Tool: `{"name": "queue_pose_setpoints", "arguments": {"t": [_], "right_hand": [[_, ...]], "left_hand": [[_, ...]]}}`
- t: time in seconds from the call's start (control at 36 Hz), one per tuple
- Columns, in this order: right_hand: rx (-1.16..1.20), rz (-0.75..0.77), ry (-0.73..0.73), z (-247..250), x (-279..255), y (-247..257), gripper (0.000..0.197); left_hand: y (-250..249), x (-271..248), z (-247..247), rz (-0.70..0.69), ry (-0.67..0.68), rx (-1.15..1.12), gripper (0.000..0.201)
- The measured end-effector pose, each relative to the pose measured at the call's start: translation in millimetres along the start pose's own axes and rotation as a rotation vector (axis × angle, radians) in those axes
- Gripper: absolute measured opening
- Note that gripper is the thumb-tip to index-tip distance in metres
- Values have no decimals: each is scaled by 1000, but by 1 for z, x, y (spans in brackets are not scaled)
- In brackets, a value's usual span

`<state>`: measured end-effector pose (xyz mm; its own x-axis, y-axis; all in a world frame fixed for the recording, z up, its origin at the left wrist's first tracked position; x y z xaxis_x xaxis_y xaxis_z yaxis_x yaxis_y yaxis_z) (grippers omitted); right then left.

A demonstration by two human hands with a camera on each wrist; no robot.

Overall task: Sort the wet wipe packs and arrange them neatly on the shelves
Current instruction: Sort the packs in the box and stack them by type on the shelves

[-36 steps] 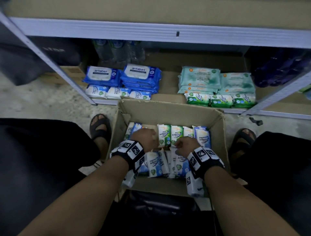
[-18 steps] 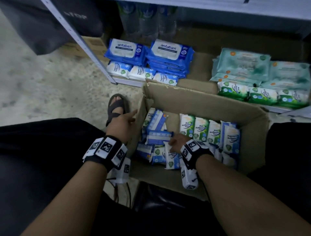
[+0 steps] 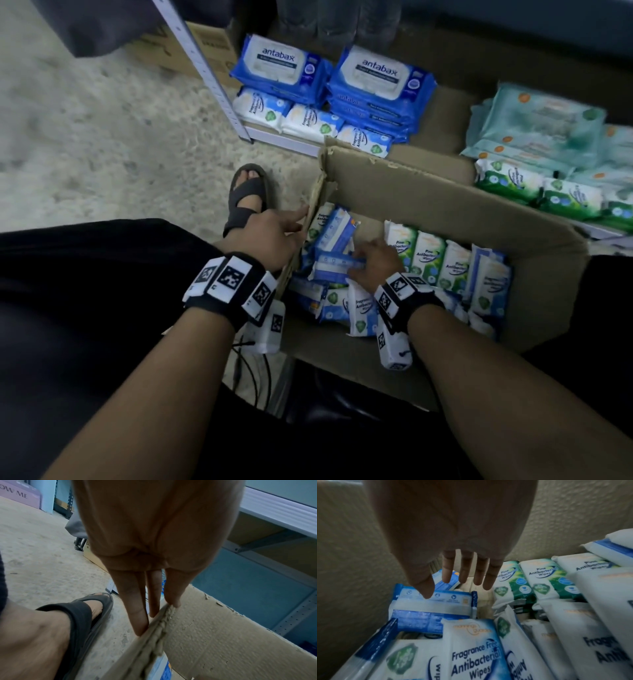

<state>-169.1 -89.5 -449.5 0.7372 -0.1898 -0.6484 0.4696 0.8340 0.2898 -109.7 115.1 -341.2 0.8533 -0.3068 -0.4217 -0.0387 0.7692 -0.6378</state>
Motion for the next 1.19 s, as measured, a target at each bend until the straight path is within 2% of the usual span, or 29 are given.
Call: {"name": "queue_pose_setpoints", "arguments": {"t": [0.14,0.22,0.31,0.39,0.5,0.61,0.69,0.78,0.89,0.94,1.08,1.19], "right_hand": [[-47,49,170,-23,2,10,91],[-138,128,126,-27,-2,20,108],[-286,160,55,-25,-3,34,106],[-381,262,-38,-20,-3,55,99],[-541,370,-12,-23,2,72,90],[-628,330,14,-22,15,64,94],[-660,261,-40,-6,23,55,92],[-637,246,-101,9,25,42,78],[-508,238,78,8,25,28,63],[-404,197,92,15,22,27,59],[-84,37,66,29,24,21,66],[10,-37,204,26,25,13,72]], "left_hand": [[0,0,1,-26,3,-45,46],[-2,-1,2,-31,15,-51,47],[-5,-2,2,-39,26,-49,48],[-9,-2,2,-48,46,-48,48],[-9,-1,4,-48,50,-68,48],[-6,-2,3,-37,47,-91,48],[-6,-2,3,-41,44,-93,48],[-8,0,2,-48,46,-108,48],[-7,1,-1,-52,53,-135,48],[-5,2,-2,-43,44,-145,48],[-1,4,-5,-33,26,-182,49],[2,7,-7,-25,31,-211,49]]}}
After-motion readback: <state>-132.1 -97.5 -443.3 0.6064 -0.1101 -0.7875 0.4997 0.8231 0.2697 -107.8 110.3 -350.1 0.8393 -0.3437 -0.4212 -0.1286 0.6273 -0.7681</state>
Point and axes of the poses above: each hand's wrist, its own x-axis towards the middle knuckle, its own z-axis out of the back of the hand, y = z × x, the point moved 8 cm from there along x, towards the middle knuckle, and after that the axes turned 14 degrees about -z, right-handed, at the moved point
